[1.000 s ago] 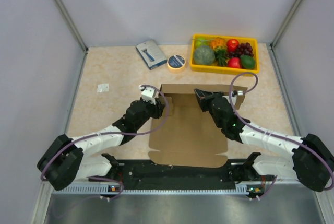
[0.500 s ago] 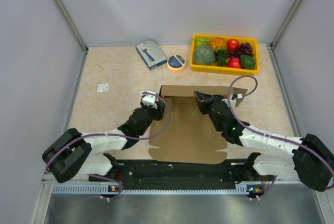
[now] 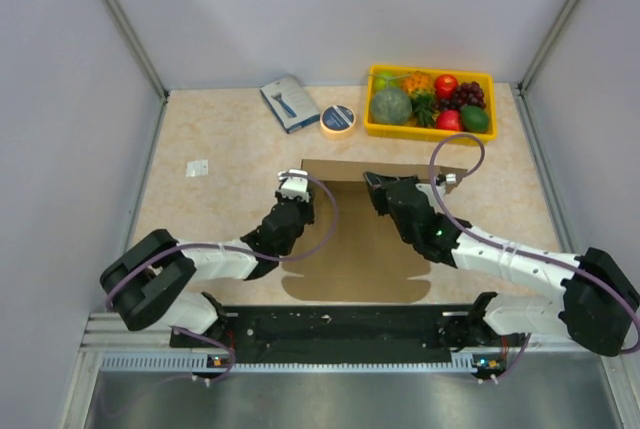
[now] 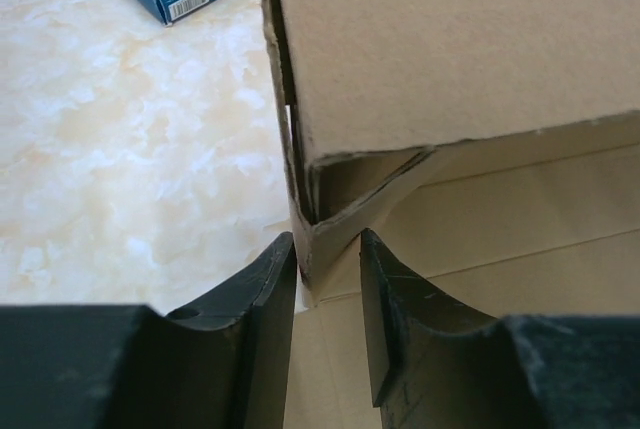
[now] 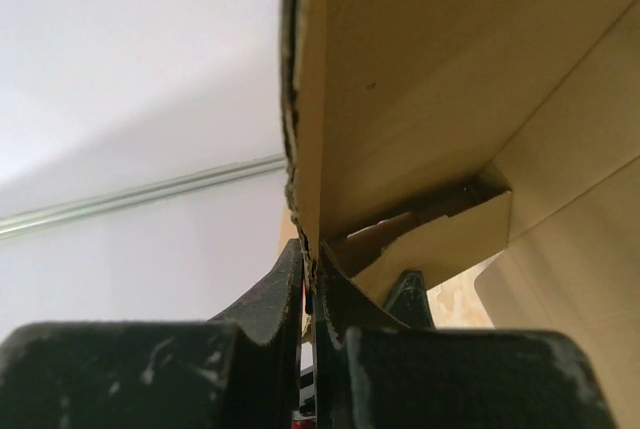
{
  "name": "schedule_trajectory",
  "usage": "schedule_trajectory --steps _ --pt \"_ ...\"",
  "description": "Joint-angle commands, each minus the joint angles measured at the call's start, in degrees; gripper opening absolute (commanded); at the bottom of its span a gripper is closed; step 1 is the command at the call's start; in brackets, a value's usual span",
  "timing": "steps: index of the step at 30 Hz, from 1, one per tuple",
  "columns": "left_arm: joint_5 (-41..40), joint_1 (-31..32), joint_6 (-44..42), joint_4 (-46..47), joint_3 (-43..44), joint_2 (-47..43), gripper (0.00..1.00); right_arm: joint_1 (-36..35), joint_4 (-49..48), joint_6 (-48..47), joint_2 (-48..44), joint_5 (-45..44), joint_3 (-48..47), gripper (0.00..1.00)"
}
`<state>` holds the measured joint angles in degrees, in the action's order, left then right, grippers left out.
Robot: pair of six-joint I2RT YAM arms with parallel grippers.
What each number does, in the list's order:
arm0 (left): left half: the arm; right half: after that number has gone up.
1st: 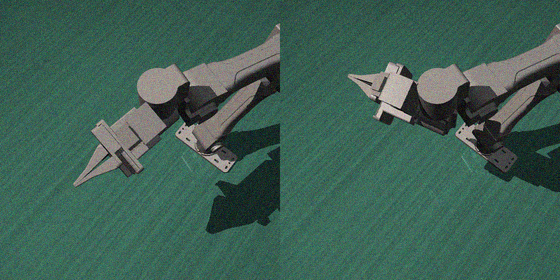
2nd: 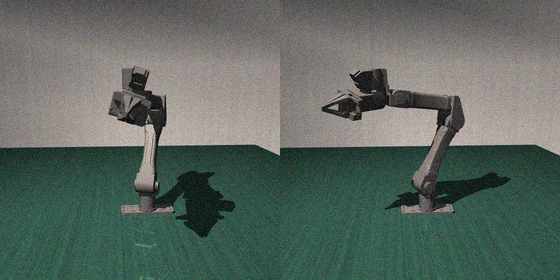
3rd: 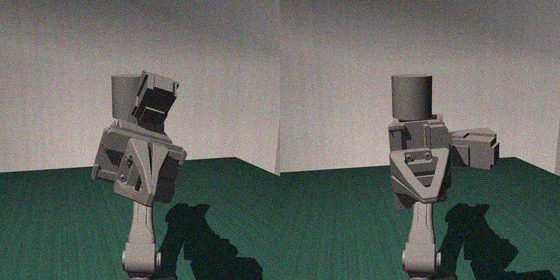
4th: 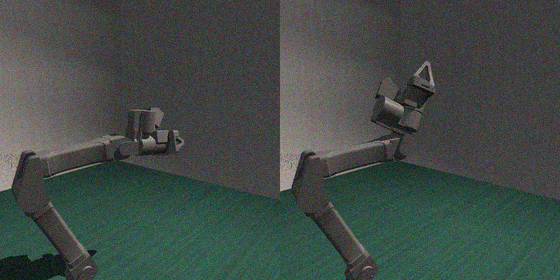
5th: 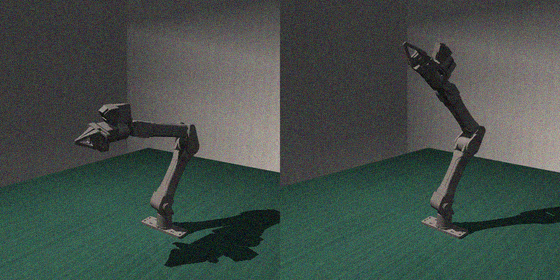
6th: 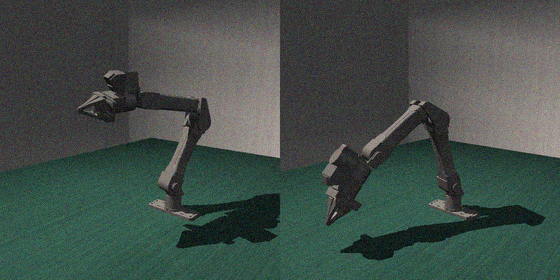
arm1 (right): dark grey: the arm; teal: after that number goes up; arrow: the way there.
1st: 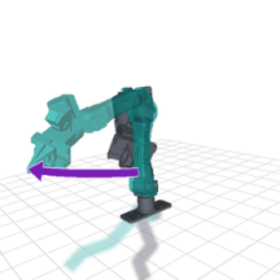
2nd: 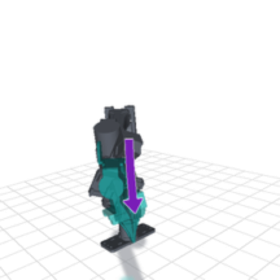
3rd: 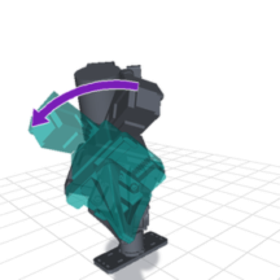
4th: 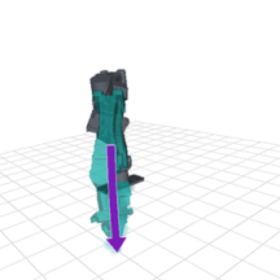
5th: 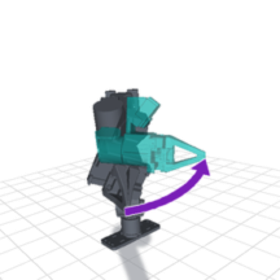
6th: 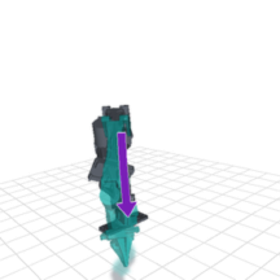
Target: Fold the paper box
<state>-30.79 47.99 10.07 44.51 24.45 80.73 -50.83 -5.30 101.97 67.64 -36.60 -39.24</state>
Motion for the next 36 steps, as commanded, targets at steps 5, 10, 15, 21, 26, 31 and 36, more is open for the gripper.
schedule_trajectory --steps 5,10,15,21,26,31,36 --pt "-6.3 0.1 -1.0 3.7 4.4 1.6 0.22 -1.9 1.9 3.1 1.6 2.7 4.4 0.00" --pt "-12.4 0.5 -0.9 5.3 5.7 4.1 0.38 -2.0 5.0 3.8 1.9 2.4 1.3 0.00" --pt "-15.4 0.4 -2.4 9.6 6.8 7.6 0.47 -1.8 4.8 4.5 2.0 3.1 1.5 0.00" --pt "-22.8 0.6 -3.1 9.2 10.7 12.4 0.00 -1.9 4.0 5.3 1.8 3.7 1.5 0.00" --pt "-27.6 0.6 -2.4 11.4 10.1 15.1 0.00 -1.9 4.1 6.5 2.1 4.1 1.5 0.00" --pt "-24.9 0.6 -0.8 12.2 7.1 14.4 0.07 -1.8 4.2 6.5 2.2 3.7 1.9 0.00" --pt "-23.7 0.4 6.0 5.6 6.1 10.2 0.43 -1.6 2.2 6.7 2.4 4.3 3.3 0.00"
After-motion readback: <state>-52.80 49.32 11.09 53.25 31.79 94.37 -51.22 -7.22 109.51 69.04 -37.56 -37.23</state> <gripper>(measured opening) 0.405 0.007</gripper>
